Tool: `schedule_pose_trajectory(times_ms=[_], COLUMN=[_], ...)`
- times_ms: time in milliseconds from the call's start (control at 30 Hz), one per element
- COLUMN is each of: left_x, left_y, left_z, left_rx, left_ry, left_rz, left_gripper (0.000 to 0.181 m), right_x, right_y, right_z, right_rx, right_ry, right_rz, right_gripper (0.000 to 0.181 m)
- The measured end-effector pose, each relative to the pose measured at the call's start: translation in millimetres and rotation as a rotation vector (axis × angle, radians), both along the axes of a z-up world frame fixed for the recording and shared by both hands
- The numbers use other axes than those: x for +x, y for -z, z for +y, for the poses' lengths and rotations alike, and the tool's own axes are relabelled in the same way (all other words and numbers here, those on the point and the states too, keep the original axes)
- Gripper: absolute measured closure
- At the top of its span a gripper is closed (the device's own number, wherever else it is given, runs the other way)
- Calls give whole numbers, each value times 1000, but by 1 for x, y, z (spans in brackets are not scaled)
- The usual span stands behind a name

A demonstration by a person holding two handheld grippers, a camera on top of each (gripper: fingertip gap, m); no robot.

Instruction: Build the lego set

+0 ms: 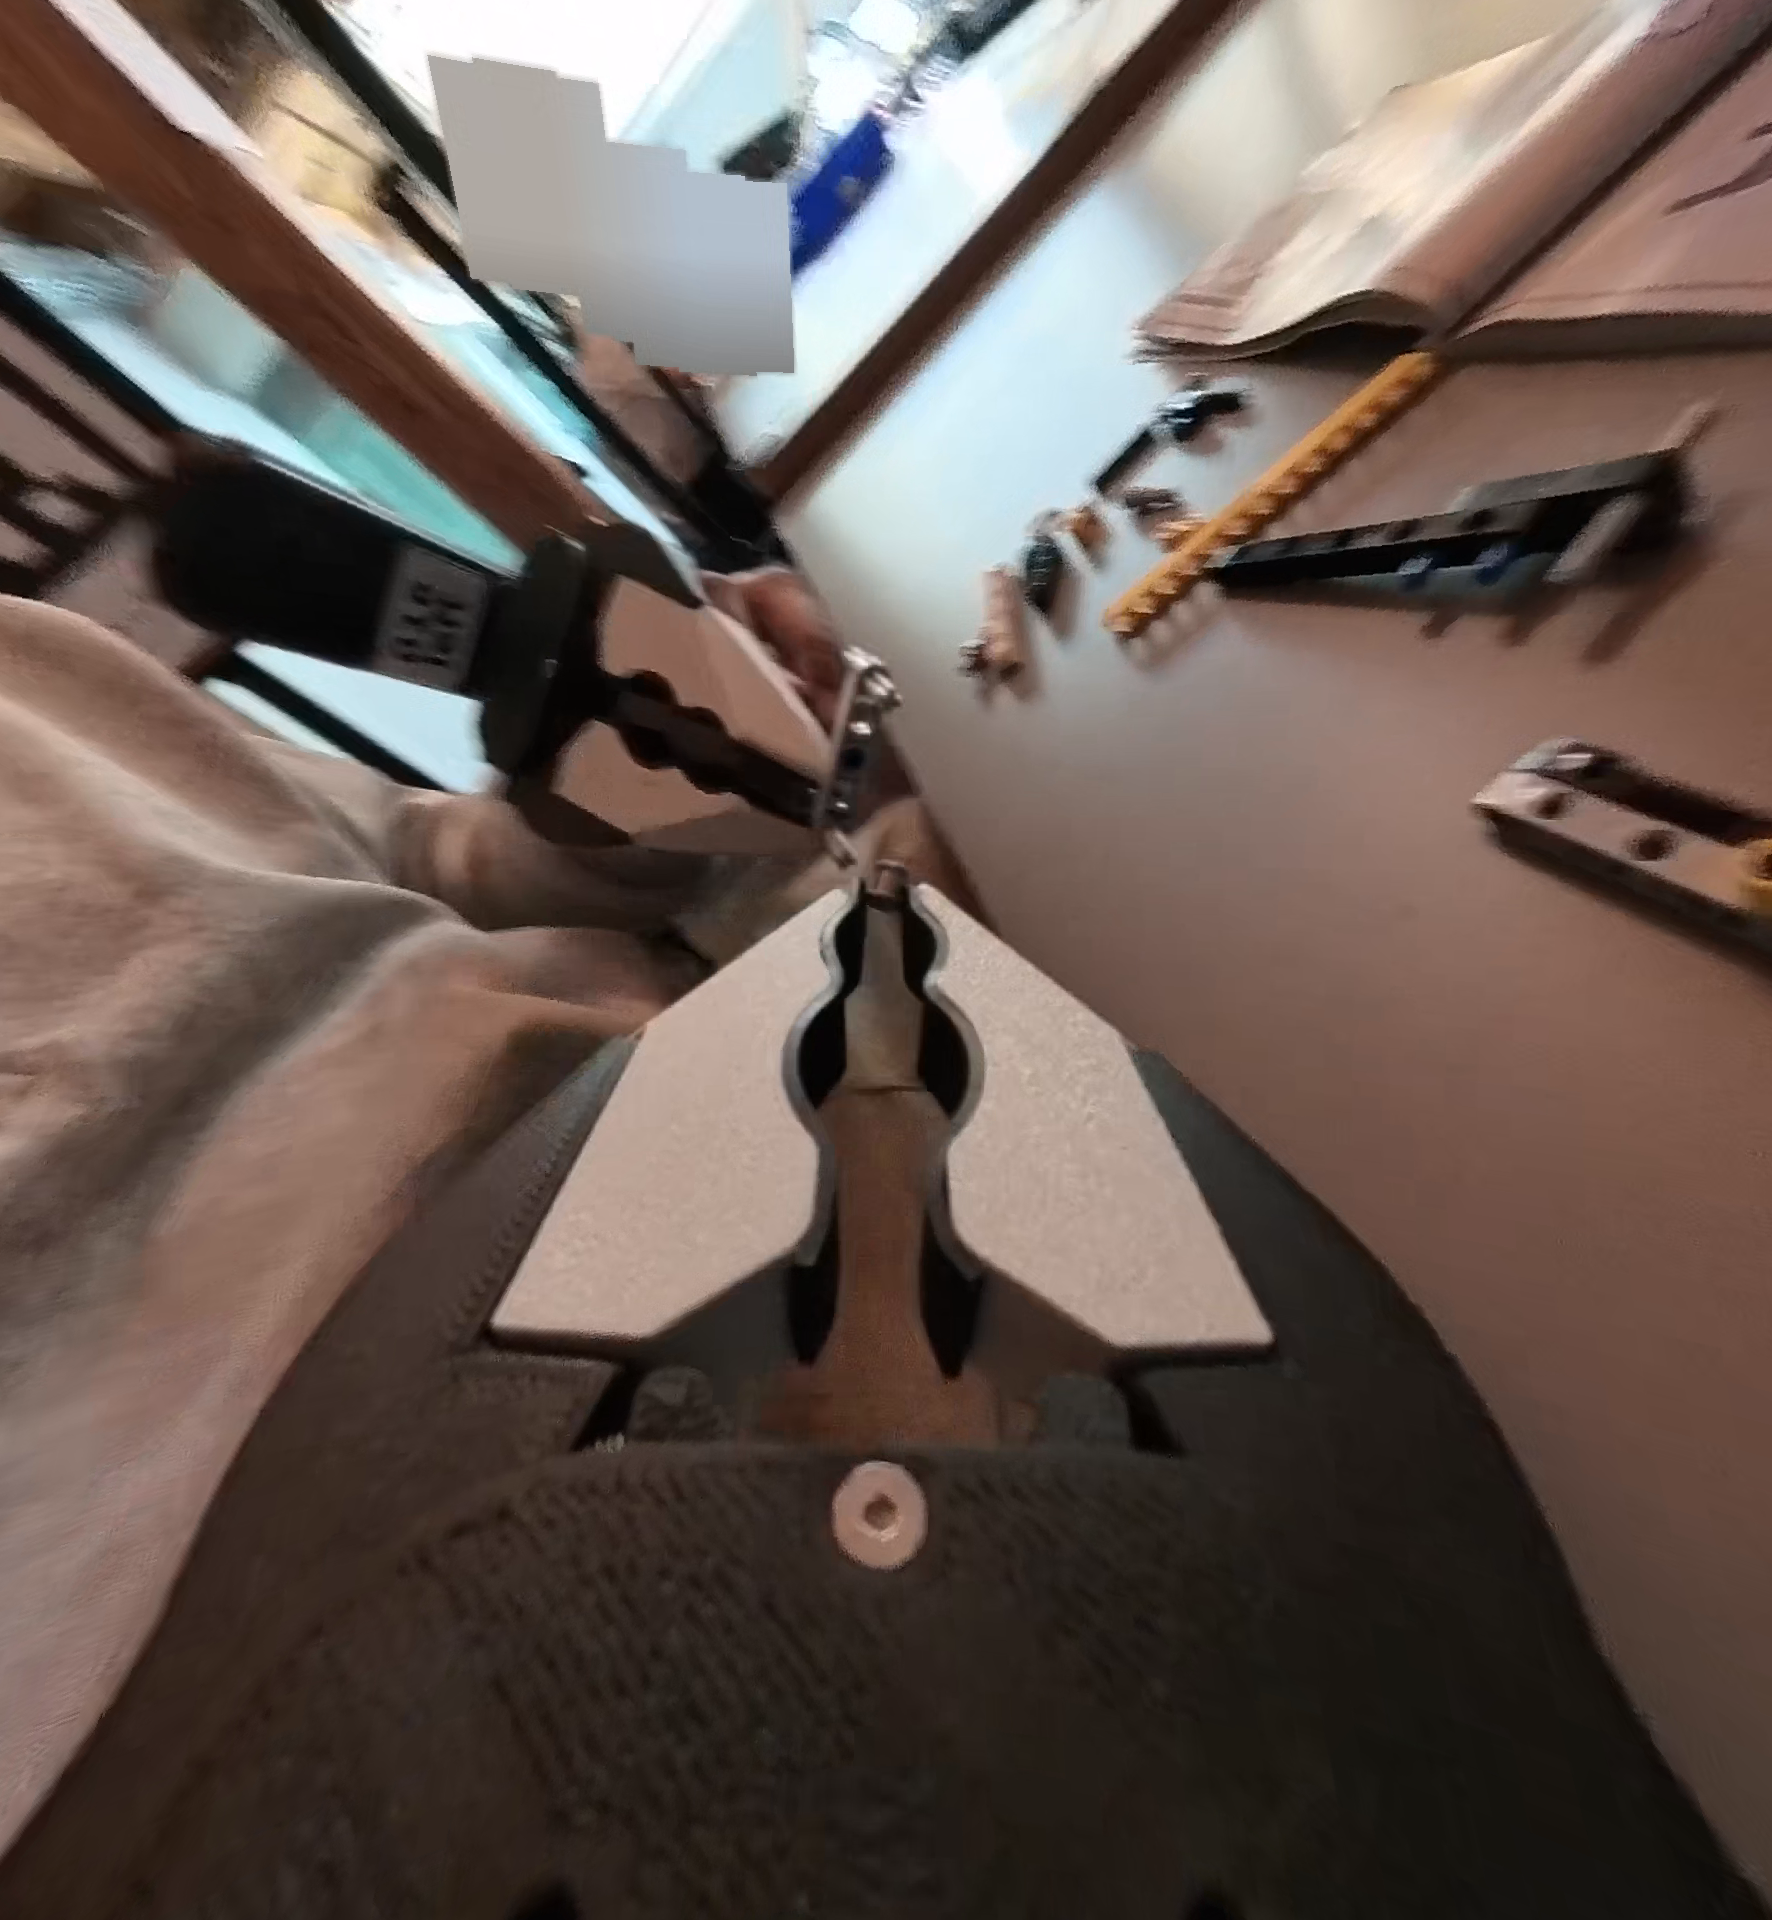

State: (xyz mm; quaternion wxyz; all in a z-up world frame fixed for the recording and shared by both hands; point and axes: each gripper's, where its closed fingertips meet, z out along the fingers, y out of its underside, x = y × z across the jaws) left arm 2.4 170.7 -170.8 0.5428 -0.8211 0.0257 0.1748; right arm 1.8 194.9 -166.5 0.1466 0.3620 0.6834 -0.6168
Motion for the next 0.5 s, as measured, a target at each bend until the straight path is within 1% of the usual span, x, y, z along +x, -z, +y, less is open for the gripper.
schedule_pose_trajectory(times_ms=[33,100,200,367,500], left_x=[-3,-9,-15,-22,-24], left_y=[7,24,38,49,53], left_z=[-1,-3,-5,-9,-10], left_rx=[-35,-121,-193,-228,-233], left_ry=[-18,-47,-83,-119,-126], left_rz=[-3,-14,-1,-44,-73], left_gripper=[178,178,178,177,177], right_x=[-5,-13,-16,-19,-25], right_y=[7,18,26,45,52], right_z=[5,12,13,8,10], right_rx=[85,241,385,516,592], right_ry=[36,89,111,113,143], right_rz=[40,130,221,253,281], right_gripper=[177,177,176,176,176])
